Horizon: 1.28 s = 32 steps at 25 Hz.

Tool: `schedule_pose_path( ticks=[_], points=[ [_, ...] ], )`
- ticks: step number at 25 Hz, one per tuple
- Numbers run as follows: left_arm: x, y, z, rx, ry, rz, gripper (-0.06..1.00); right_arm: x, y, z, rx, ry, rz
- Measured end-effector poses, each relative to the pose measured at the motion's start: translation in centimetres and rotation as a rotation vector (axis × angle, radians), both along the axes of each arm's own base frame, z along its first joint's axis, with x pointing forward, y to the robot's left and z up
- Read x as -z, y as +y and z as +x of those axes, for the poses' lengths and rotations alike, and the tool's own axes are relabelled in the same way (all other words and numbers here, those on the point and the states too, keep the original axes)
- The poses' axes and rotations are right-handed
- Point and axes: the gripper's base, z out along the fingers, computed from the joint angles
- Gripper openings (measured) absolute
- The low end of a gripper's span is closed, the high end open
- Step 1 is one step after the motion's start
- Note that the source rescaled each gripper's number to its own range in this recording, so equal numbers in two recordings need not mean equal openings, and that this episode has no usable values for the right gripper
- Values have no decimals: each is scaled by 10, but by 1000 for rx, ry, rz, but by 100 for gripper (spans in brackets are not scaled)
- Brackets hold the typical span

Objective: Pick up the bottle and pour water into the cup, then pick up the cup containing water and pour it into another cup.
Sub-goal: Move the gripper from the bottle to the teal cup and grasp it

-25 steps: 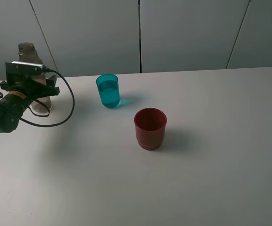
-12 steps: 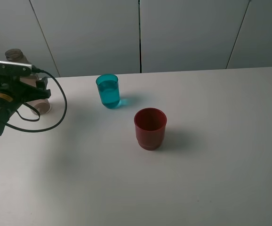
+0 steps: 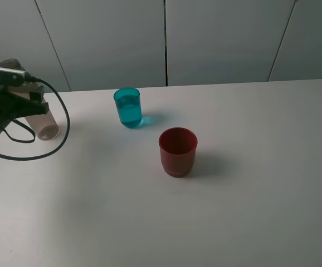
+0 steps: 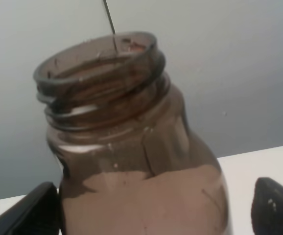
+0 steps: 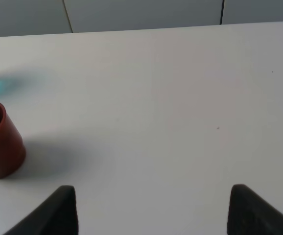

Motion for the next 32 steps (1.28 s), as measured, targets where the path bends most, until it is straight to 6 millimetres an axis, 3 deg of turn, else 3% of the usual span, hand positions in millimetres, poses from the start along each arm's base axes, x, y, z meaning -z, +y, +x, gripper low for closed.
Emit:
schedule_pose_path(
  ticks=[8, 24, 27, 32],
  points=[
    [-18, 2, -17, -15, -31, 18, 99, 0, 0, 0, 0, 0, 0],
    [-90, -1, -44, 21, -57, 43, 99, 0, 0, 0, 3, 0, 6],
    [-99, -6, -41, 67, -25, 63, 99, 0, 0, 0, 3, 0, 6],
    [-106, -31, -34, 172, 5, 78, 99, 0, 0, 0, 0, 0, 0]
  ],
)
